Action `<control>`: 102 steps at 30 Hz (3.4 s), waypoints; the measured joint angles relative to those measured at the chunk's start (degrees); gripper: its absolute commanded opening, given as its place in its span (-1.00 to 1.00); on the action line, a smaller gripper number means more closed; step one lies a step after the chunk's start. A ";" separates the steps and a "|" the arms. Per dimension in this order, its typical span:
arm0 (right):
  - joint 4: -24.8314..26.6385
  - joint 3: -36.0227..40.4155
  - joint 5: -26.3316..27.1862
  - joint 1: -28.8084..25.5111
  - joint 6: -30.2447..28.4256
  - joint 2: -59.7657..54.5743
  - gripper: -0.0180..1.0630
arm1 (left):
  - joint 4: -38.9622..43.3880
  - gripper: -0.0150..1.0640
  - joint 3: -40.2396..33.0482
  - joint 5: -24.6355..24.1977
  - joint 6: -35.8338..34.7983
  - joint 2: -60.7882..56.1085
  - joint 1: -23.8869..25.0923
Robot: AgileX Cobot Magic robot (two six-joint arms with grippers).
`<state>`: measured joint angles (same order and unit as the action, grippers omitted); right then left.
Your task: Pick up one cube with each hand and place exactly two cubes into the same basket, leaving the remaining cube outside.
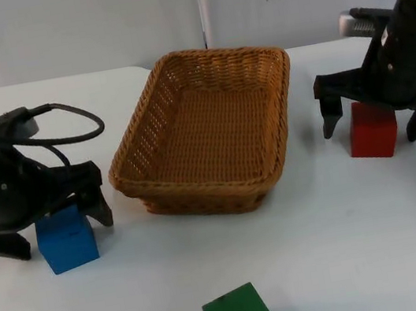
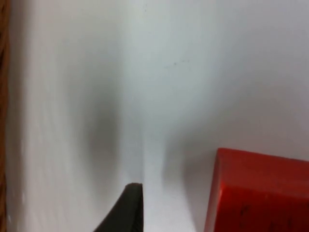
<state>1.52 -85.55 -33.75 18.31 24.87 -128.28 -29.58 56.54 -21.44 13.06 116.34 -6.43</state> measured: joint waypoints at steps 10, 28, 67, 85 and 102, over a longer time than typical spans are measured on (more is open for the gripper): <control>0.00 0.00 1.00 0.00 1.01 -0.09 0.32 | 0.23 0.28 0.00 0.13 0.00 0.26 -0.15; -8.54 0.00 -1.39 0.00 1.05 7.68 -0.97 | 1.63 -0.97 -0.05 -5.57 -0.59 -6.07 -0.15; -10.14 0.00 -4.79 0.00 -12.87 29.40 -0.97 | 7.09 -0.97 -0.05 -13.59 -2.45 -33.01 -0.15; -0.25 -6.22 -6.49 3.05 -24.87 22.16 -0.97 | 2.77 -0.97 1.93 -10.45 0.05 -31.97 -0.49; 0.68 -36.46 -18.93 7.20 -24.87 1.47 -0.97 | 2.15 -0.97 15.34 -10.06 2.77 -13.54 -10.41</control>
<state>2.20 -122.01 -52.69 25.51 0.00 -126.81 -27.44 71.88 -31.50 15.83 102.80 -16.85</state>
